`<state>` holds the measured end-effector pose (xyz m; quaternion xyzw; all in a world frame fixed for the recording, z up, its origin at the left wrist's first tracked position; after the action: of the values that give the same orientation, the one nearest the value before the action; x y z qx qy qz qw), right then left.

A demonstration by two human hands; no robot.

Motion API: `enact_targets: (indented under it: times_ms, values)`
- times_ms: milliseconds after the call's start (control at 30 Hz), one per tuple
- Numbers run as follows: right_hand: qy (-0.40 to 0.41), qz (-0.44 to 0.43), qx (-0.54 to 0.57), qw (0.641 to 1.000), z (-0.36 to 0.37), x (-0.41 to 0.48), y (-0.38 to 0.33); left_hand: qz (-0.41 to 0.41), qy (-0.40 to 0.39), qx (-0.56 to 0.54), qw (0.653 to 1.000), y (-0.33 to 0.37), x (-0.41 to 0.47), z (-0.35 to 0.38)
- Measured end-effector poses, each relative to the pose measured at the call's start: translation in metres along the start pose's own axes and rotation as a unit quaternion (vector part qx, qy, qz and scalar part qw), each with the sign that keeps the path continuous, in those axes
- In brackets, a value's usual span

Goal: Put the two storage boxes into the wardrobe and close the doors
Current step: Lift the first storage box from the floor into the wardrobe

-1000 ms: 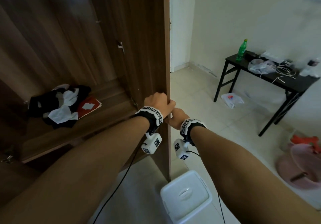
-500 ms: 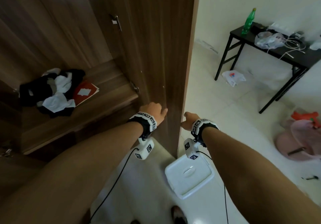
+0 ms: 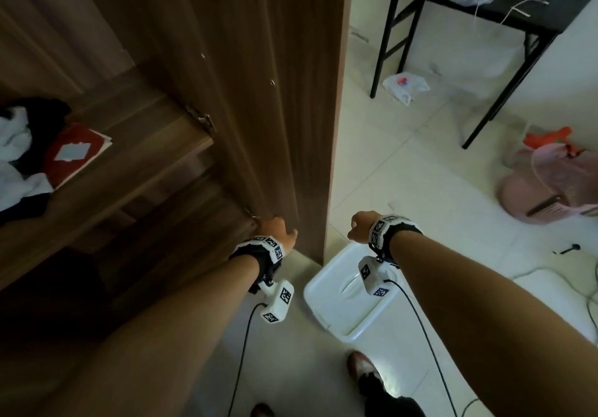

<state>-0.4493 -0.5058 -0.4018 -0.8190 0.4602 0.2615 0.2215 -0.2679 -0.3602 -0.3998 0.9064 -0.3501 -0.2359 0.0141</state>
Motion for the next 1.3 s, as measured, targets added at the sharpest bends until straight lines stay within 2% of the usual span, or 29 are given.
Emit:
enact_targets:
  times_ms: [167,267,400,567,833,1000,1167,1300]
  values:
    - [-0.012,0.022,-0.019,1.000,0.106,0.090,0.046,-0.031,-0.033,-0.044,0.998,-0.015,0.060,0.134]
    - [-0.018,0.027,-0.051,0.998,0.172,0.145,0.070,-0.021,-0.046,-0.013,0.999,-0.033,0.092,0.218]
    - [0.001,0.024,-0.088,0.996,0.211,0.187,0.086,-0.009,-0.051,0.016,0.999,-0.054,0.124,0.271]
    - [0.114,-0.019,-0.062,0.991,0.219,0.191,0.078,0.009,0.033,0.015,0.999,-0.066,0.129,0.283]
    - [0.134,-0.066,-0.118,0.982,0.257,0.124,0.083,0.005,0.104,0.019,0.994,-0.103,0.026,0.300]
    - [0.143,-0.073,-0.085,0.983,0.258,0.087,0.105,-0.022,0.127,0.014,0.992,-0.126,-0.024,0.294]
    - [0.170,-0.074,-0.078,0.979,0.249,0.066,0.125,-0.036,0.148,0.015,0.988,-0.117,-0.045,0.271]
    - [0.198,-0.082,-0.030,0.976,0.238,0.066,0.142,-0.023,0.167,0.018,0.986,-0.096,-0.044,0.259]
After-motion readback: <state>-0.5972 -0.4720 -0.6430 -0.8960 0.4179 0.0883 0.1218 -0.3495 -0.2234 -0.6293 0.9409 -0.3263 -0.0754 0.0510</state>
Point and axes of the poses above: each hand's wrist, its own x-axis towards the middle knuckle, its own z-axis out of the palm, y = z × x, the point moved 7 cm from there along x, towards the middle knuckle, and after that the axes turned 4 degrees about y, right-handed, at the moved point
